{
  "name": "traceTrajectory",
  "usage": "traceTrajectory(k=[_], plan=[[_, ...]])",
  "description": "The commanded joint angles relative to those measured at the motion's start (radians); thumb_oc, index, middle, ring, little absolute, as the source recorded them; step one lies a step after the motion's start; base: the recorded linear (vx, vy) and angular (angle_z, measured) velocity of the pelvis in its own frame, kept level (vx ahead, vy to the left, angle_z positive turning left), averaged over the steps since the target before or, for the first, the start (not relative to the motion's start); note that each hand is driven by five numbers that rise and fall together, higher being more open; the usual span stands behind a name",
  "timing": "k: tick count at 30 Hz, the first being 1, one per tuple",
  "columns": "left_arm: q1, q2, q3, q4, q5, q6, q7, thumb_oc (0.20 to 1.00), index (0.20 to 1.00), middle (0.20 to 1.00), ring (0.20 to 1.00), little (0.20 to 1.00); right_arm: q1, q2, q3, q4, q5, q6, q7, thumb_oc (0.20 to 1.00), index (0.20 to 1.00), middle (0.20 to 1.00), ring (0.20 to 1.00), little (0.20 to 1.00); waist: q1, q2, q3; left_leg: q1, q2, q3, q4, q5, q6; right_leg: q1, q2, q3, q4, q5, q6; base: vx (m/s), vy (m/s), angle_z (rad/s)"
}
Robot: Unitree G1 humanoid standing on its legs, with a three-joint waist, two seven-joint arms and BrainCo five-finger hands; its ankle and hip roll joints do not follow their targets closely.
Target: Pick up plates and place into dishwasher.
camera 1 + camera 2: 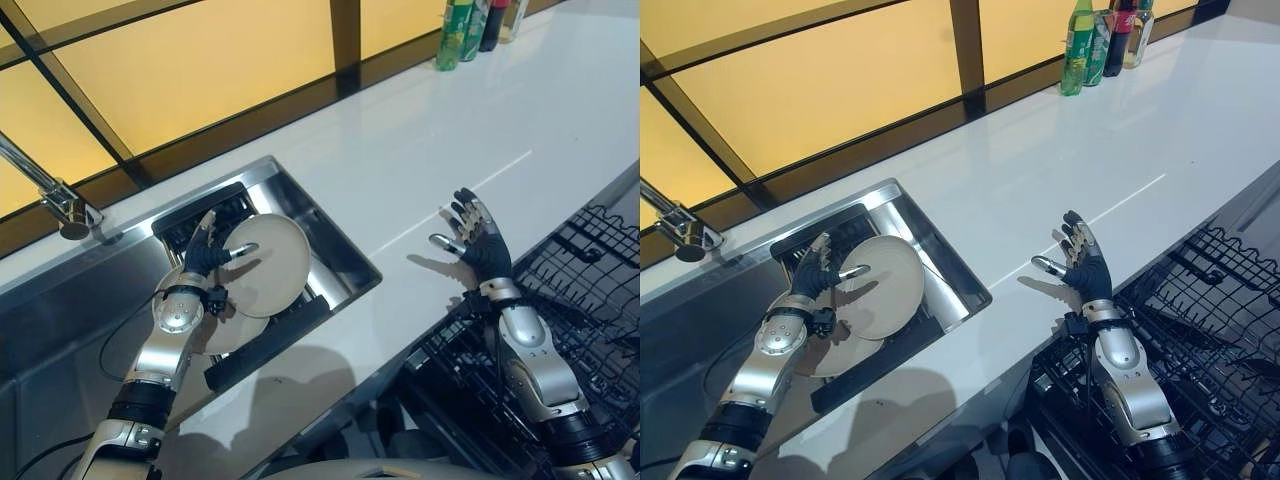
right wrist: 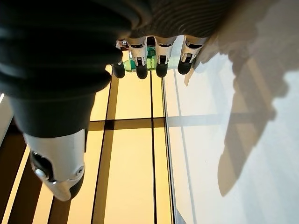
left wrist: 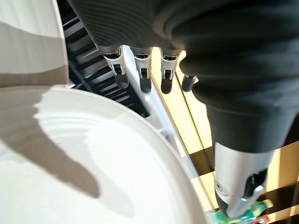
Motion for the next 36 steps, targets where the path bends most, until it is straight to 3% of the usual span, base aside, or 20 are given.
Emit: traceTrajectory(k=[1, 11, 19, 22, 27, 36], plan=[[0.007, 0.04, 0.053, -0.03, -0.008, -0.064, 0.032, 1.0, 1.0, 1.0, 1.0, 1.0, 0.07, 0.028, -0.002, -0.087, -0.02, -0.016, 0.015, 1.0, 1.0, 1.0, 1.0, 1.0, 0.008, -0.057, -0.075, -0.036, -0.047, -0.019, 0.06, -0.075, 0.031, -0.004, -0.128, 0.007, 0.07, -0.062, 0.111, 0.05, -0.027, 0.0], [0.054, 0.048, 0.084, -0.072, 0.077, -0.091, 0.123, 1.0, 1.0, 1.0, 1.0, 1.0, 0.116, 0.027, -0.023, -0.093, -0.01, -0.018, 0.038, 1.0, 1.0, 1.0, 1.0, 1.0, 0.011, -0.065, -0.084, -0.025, -0.038, -0.022, 0.059, -0.07, 0.024, 0.011, -0.126, 0.005, 0.064, -0.063, 0.11, 0.05, -0.015, 0.0], [0.07, 0.055, 0.061, -0.056, 0.115, 0.029, 0.027, 1.0, 1.0, 1.0, 1.0, 1.0, 0.127, 0.005, -0.043, -0.104, -0.001, 0.013, 0.058, 1.0, 1.0, 1.0, 1.0, 1.0, 0.004, -0.057, -0.079, -0.022, -0.033, -0.023, 0.071, -0.061, 0.02, 0.013, -0.124, 0.012, 0.075, -0.062, 0.11, 0.06, 0.007, -0.01], [0.052, 0.065, 0.001, 0.005, 0.108, 0.126, -0.052, 1.0, 1.0, 1.0, 1.0, 1.0, 0.111, -0.03, -0.045, -0.103, 0.021, 0.036, 0.058, 1.0, 1.0, 1.0, 1.0, 1.0, -0.008, -0.05, -0.066, -0.027, -0.03, -0.02, 0.082, -0.051, 0.019, 0.008, -0.119, 0.024, 0.082, -0.056, 0.112, 0.05, 0.016, -0.03], [0.015, 0.063, -0.077, 0.113, 0.091, 0.192, -0.157, 1.0, 1.0, 1.0, 1.0, 1.0, 0.096, -0.064, -0.045, -0.096, 0.037, 0.052, 0.07, 1.0, 1.0, 1.0, 1.0, 1.0, -0.025, -0.045, -0.05, -0.029, -0.03, -0.016, 0.098, -0.044, 0.02, 0.004, -0.117, 0.037, 0.09, -0.049, 0.116, 0.06, 0.002, -0.02], [-0.013, 0.035, -0.144, 0.299, 0.055, 0.212, -0.187, 1.0, 1.0, 1.0, 1.0, 1.0, 0.109, -0.101, -0.061, -0.068, 0.029, 0.051, 0.123, 1.0, 1.0, 1.0, 1.0, 1.0, -0.061, -0.04, -0.041, -0.024, -0.032, 0.001, 0.125, -0.038, 0.016, 0.013, -0.122, 0.051, 0.096, -0.039, 0.118, 0.07, 0.017, -0.08]])
